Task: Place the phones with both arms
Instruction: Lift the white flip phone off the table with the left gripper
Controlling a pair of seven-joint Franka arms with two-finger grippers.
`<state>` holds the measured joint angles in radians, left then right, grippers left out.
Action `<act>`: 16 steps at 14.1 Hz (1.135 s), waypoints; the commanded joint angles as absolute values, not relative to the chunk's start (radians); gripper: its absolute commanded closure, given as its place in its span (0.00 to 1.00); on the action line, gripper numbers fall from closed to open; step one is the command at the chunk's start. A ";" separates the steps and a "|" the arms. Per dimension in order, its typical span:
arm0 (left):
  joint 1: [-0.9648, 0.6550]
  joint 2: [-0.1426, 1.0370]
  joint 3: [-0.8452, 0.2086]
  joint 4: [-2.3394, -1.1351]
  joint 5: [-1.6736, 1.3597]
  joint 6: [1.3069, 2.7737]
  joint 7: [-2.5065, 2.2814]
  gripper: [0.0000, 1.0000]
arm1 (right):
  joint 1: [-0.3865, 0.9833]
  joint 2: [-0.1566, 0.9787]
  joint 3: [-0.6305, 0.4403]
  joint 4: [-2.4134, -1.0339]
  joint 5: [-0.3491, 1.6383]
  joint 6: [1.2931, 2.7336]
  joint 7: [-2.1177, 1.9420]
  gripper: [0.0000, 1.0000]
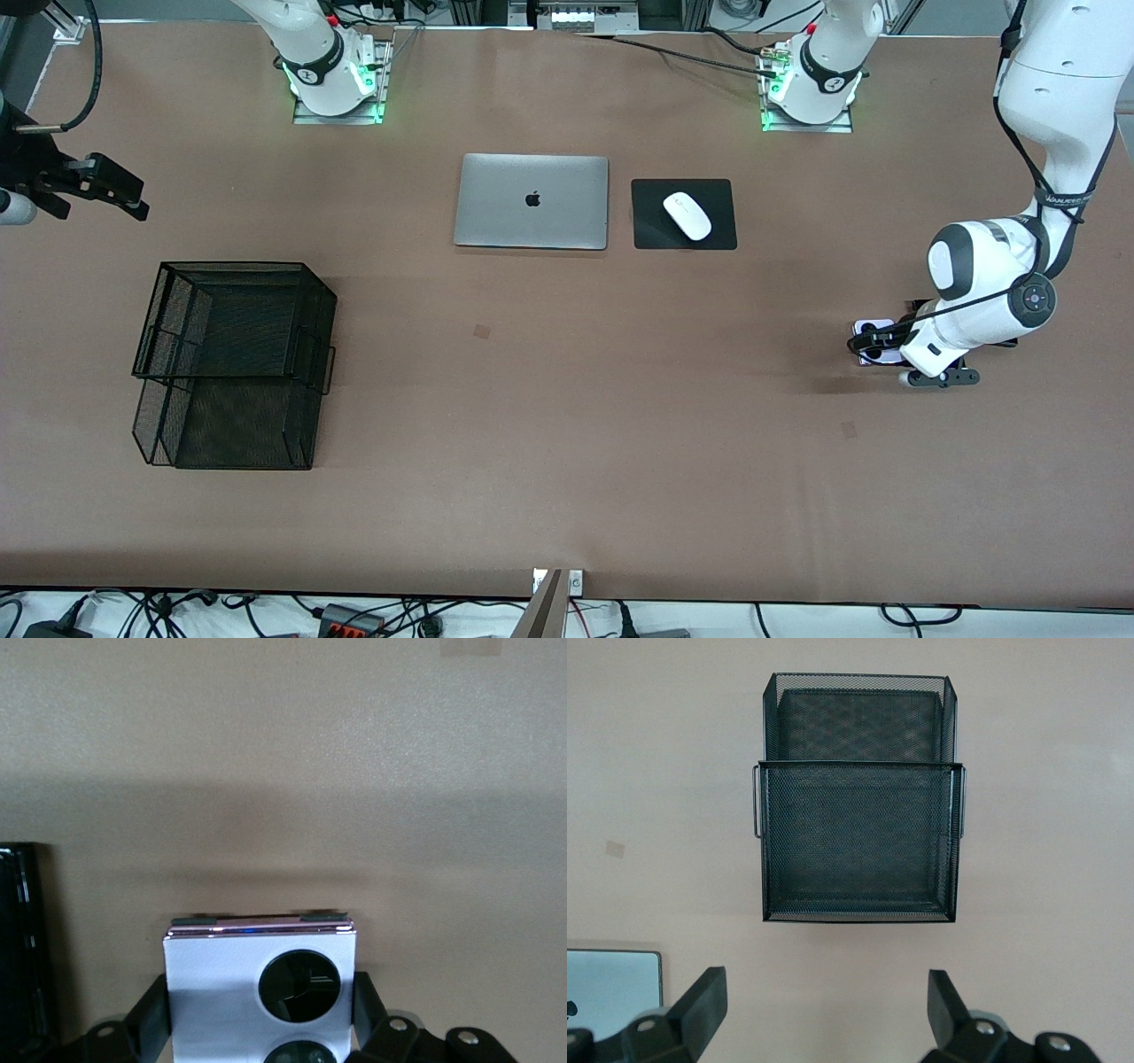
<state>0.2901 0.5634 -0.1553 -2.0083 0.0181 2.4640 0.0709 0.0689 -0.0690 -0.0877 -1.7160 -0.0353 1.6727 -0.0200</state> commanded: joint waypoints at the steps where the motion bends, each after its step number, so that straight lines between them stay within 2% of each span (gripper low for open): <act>1: 0.287 0.563 -0.164 -1.938 0.037 2.357 0.042 0.55 | 0.069 -0.069 -0.084 -1.712 -0.034 1.677 -0.029 0.00; 3: 0.275 0.563 -0.175 -1.840 0.032 2.162 -0.049 0.57 | 0.069 -0.071 -0.084 -1.709 -0.034 1.675 -0.029 0.00; 5: 0.249 0.552 -0.227 -1.781 0.032 2.056 -0.189 0.60 | 0.071 -0.071 -0.083 -1.709 -0.034 1.677 -0.029 0.00; 6: 0.242 0.537 -0.270 -1.732 0.032 1.975 -0.274 0.63 | 0.071 -0.068 -0.083 -1.709 -0.034 1.677 -0.029 0.00; 8: 0.223 0.548 -0.363 -1.584 0.028 1.796 -0.442 0.63 | 0.071 -0.064 -0.083 -1.709 -0.034 1.677 -0.029 0.00; 11: 0.161 0.606 -0.423 -1.448 -0.119 1.764 -0.593 0.63 | 0.071 -0.064 -0.083 -1.709 -0.032 1.678 -0.029 0.00; 14: 0.023 0.636 -0.420 -1.387 -0.208 1.779 -0.708 0.75 | 0.071 -0.064 -0.083 -1.709 -0.032 1.678 -0.029 0.00; 16: -0.088 0.745 -0.419 -1.226 -0.210 1.816 -0.886 0.79 | 0.071 -0.064 -0.083 -1.709 -0.032 1.678 -0.029 0.00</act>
<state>0.0062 0.6186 -0.4225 -1.4173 -0.1968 1.8149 -0.7522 0.0706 -0.0646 -0.0853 -1.7153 -0.0353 1.6766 -0.0200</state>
